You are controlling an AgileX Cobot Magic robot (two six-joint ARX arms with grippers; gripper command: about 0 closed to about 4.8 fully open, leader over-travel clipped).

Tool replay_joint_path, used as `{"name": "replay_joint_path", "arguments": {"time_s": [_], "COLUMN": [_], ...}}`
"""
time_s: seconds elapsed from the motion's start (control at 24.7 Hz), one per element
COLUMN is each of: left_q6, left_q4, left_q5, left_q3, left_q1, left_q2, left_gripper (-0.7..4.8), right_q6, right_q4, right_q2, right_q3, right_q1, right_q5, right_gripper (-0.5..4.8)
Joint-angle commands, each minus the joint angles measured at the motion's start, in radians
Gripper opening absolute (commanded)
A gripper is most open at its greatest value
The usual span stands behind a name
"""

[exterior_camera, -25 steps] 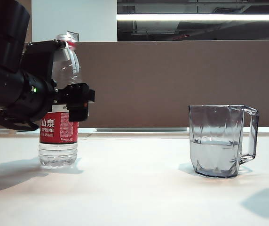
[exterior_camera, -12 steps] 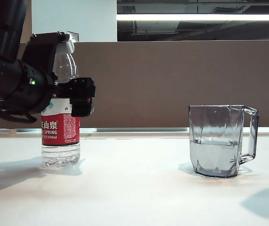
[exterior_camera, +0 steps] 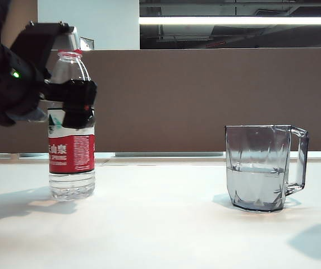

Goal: Pick up the mineral water bottle with the left hand on the table and pour water into the mug until it's half full.

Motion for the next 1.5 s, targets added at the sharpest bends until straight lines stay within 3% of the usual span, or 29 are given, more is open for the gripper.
{"name": "replay_joint_path", "arguments": {"time_s": [0.04,0.36,0.61,0.65,0.69,0.97,1.13,1.26,1.34,1.38,1.5], "left_q6": [0.012,0.012,0.026,0.026,0.013,-0.008,-0.007,-0.008,-0.014,-0.021,-0.045], "left_q4": [-0.122,-0.375,-0.376,-0.377,-0.382,-0.396,-0.464,-0.522,-0.552,-0.564,-0.589], "left_q5": [0.006,0.026,0.027,0.032,0.056,0.075,0.075,0.075,0.075,0.076,0.106], "left_q3": [0.004,0.004,0.004,0.004,0.004,0.004,0.004,0.004,0.004,0.004,0.004], "left_q1": [0.000,-0.001,-0.001,-0.001,-0.001,-0.002,-0.013,-0.013,-0.013,-0.013,-0.013], "left_q2": [-0.076,-0.234,-0.260,-0.258,-0.254,-0.262,-0.307,-0.356,-0.390,-0.406,-0.447], "left_gripper": [4.79,4.79,4.79,4.48,3.68,3.82,3.54,2.29,0.45,-0.17,-0.06], "right_q6": [0.002,0.002,0.002,0.002,0.002,0.002,0.002,0.002,0.002,0.002,0.002], "right_q4": [0.011,0.011,0.011,0.012,0.011,0.012,0.012,0.013,0.012,0.012,0.013], "right_q2": [-0.001,-0.001,-0.001,-0.001,-0.001,-0.002,-0.002,-0.002,-0.002,-0.002,-0.002], "right_q3": [0.006,0.006,0.006,0.006,0.007,0.007,0.007,0.007,0.007,0.007,0.007], "right_q1": [0.000,0.000,0.000,0.000,0.000,0.000,0.000,0.000,0.000,0.000,0.000], "right_q5": [-0.003,-0.002,-0.003,-0.003,-0.005,-0.006,-0.006,-0.005,-0.005,-0.005,-0.005], "right_gripper": [-0.01,-0.01,-0.01,-0.01,-0.01,-0.01,-0.01,-0.01,-0.01,-0.01,-0.01]}}
